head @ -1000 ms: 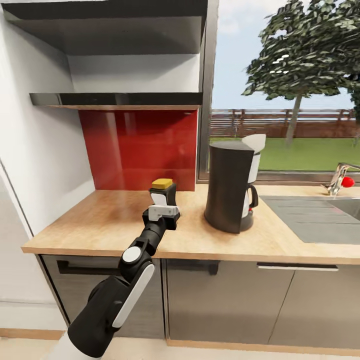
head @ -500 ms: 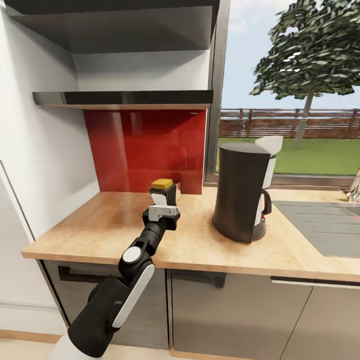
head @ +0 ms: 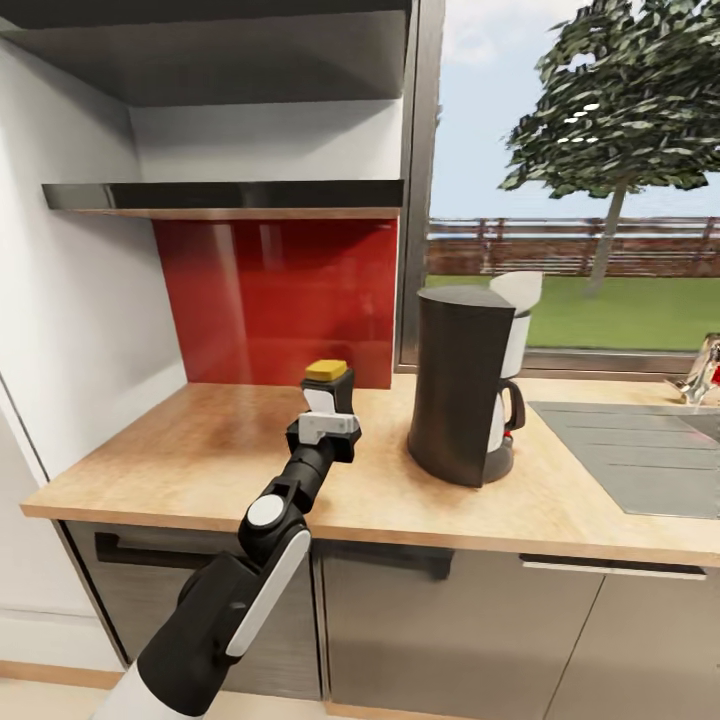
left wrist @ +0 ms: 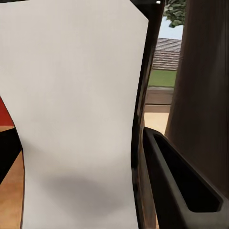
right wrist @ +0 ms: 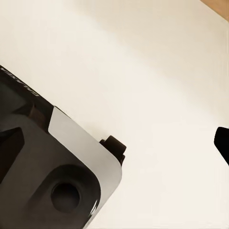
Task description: Set up a coffee station on the kitchen countertop: keep the coffee maker on the countertop, move the bottle of coffee from the kitchen shelf to the counter next to the coffee maker, place a paper coffee filter on top of the coffee maker, put the saucer next to the coffee maker with the coffee cup on the saucer, and place the electric kettle next to the coffee maker.
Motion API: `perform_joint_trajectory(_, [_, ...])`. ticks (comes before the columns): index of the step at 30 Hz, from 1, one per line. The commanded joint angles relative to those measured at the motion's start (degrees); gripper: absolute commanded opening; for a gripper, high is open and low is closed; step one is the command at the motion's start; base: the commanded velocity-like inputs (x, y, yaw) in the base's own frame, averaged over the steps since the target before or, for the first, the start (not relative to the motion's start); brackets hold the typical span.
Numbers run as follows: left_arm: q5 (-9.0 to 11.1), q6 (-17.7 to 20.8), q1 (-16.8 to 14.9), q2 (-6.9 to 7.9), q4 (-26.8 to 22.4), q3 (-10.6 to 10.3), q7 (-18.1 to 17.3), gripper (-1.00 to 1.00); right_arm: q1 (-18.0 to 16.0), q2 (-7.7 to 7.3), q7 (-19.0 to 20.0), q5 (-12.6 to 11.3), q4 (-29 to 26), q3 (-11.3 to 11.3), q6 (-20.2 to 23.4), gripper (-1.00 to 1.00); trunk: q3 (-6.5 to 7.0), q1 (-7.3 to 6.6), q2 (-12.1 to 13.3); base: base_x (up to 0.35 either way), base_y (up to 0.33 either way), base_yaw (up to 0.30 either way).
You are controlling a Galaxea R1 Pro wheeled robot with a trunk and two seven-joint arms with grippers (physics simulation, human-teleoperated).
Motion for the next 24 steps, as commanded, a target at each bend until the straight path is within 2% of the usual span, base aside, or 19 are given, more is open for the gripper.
perform_joint_trajectory(1, [0.4,0.2,-0.1,0.02,0.0,-0.1,0.4,-1.00,0.0,0.00,0.3,-0.6,0.1,0.4,-0.2,1.00,-0.07,0.00,0.0,0.000,-0.199,0.000])
perform_joint_trajectory(8, [0.4,0.2,0.0,-0.01,0.3,-0.3,0.5,-1.00,0.0,0.00,0.3,-0.6,0.1,0.4,-0.2,1.00,-0.07,0.00,0.0,0.000,-0.251,0.000])
perform_joint_trajectory(16, [0.4,0.1,0.0,-0.01,1.6,-0.3,0.5,-1.00,-0.1,0.00,0.3,-0.6,0.1,0.4,-0.2,1.00,-0.07,0.00,0.0,-0.022,-0.045,0.000])
perform_joint_trajectory(20, [0.3,-1.6,0.0,-0.06,3.1,-0.4,0.4,-1.00,0.0,0.00,0.3,-0.6,0.1,0.5,-0.2,1.00,-0.07,0.00,0.0,-0.066,-0.032,0.000])
perform_joint_trajectory(24, [0.2,-5.5,0.0,-0.10,6.1,-2.5,0.4,-1.00,0.0,0.00,0.3,-0.6,0.1,0.5,-0.2,1.00,-0.07,0.00,0.0,-0.012,-0.006,0.000])
